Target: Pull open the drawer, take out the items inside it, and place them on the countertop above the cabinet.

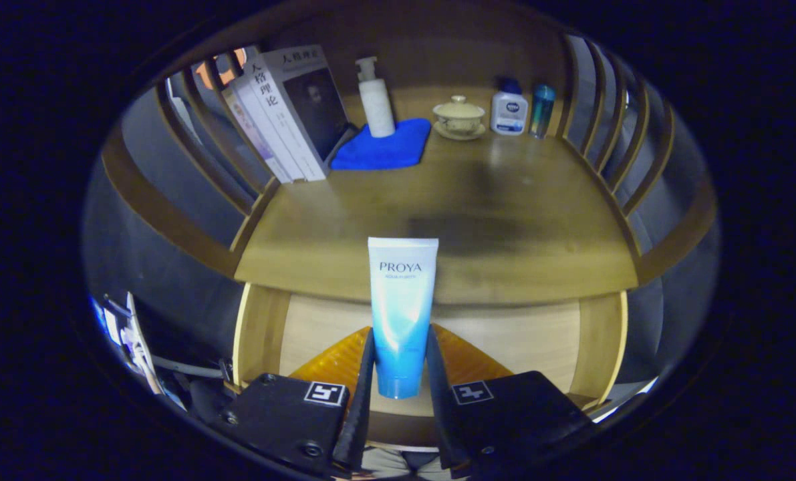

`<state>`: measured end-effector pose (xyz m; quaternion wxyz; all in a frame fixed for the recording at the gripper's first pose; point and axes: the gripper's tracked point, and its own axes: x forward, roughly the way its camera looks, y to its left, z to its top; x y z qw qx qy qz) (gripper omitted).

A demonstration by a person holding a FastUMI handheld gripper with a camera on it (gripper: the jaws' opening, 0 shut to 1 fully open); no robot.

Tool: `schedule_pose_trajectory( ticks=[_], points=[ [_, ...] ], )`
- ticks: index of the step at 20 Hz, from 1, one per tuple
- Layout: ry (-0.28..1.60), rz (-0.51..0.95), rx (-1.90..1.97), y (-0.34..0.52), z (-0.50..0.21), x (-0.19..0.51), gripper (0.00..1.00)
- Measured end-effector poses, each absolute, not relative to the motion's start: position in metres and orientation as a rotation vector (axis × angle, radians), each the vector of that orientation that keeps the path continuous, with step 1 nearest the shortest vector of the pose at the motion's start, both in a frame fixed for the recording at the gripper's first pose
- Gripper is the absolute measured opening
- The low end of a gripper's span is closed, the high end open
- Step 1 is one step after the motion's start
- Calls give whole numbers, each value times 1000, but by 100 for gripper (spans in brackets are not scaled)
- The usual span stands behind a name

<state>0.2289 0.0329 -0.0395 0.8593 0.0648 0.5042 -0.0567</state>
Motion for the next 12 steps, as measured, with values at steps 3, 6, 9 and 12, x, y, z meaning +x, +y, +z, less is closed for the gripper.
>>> schedule_pose_trajectory(
  ticks=[3,6,9,12],
  points=[
    [1031,-134,143,32,-27,254,44],
    [998,-166,123,26,-20,279,44],
    [980,-193,104,20,-22,299,45],
    [985,-195,115,19,-30,316,44]
  ],
)
